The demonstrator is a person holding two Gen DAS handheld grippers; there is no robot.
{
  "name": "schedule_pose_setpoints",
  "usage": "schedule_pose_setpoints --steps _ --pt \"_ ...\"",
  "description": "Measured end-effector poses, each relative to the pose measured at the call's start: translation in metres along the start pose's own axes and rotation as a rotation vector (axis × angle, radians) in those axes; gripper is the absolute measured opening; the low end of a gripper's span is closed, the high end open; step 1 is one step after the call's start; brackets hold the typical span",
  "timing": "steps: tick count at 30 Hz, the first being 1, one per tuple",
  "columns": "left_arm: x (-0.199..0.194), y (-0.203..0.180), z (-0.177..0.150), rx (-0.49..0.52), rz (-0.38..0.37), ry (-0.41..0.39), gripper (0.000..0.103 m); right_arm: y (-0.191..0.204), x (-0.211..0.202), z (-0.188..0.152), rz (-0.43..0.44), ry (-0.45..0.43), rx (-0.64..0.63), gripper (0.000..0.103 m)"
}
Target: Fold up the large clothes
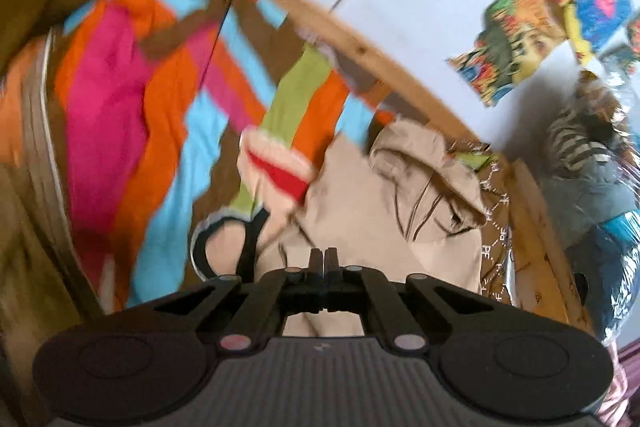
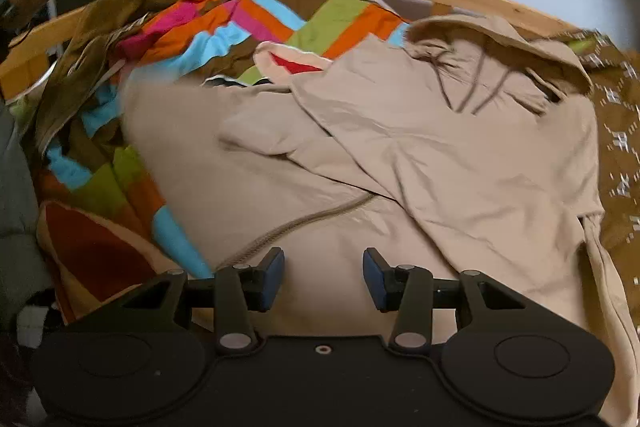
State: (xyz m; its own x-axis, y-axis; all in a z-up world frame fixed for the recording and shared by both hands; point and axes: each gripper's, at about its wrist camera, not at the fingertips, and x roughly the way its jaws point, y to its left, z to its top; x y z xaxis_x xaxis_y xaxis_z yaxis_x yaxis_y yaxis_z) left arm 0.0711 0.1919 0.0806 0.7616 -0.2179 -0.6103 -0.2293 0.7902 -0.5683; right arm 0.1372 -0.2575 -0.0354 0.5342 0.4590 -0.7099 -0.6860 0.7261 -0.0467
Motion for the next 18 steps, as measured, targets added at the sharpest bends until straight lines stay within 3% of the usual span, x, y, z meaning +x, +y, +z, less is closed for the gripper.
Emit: schedule_pose_setpoints --steps 4,7,10,12,14,16,18 --pt "0.012 0.007 -0.01 0.076 0.075 0.077 0.0 -0.001 0.009 -0.006 0.029 0.069 0.001 0.046" --pt "0.038 0.012 -0.026 0.088 0.111 0.142 0.0 -0.008 0.008 0.003 0.04 0.074 0.021 0.047" --pt "0.071 0.002 -0.036 0.114 0.098 0.197 0.0 -0.032 0.003 0.033 0.017 0.079 0.015 0.059" --pt "0.098 -0.014 -0.035 0.15 0.081 0.24 0.009 -0.059 -0.001 0.066 -0.013 0.083 0.053 0.077" --pt "0.123 -0.033 -0.027 0.193 0.069 0.267 0.03 -0.087 -0.007 0.098 -0.051 0.091 0.113 0.079" --pt "0.149 -0.058 -0.012 0.25 0.048 0.265 0.039 -0.113 -0.007 0.133 -0.111 0.123 0.127 0.082" --pt "0.174 -0.086 0.007 0.304 0.019 0.221 0.041 -0.136 -0.002 0.163 -0.172 0.133 0.107 0.087"
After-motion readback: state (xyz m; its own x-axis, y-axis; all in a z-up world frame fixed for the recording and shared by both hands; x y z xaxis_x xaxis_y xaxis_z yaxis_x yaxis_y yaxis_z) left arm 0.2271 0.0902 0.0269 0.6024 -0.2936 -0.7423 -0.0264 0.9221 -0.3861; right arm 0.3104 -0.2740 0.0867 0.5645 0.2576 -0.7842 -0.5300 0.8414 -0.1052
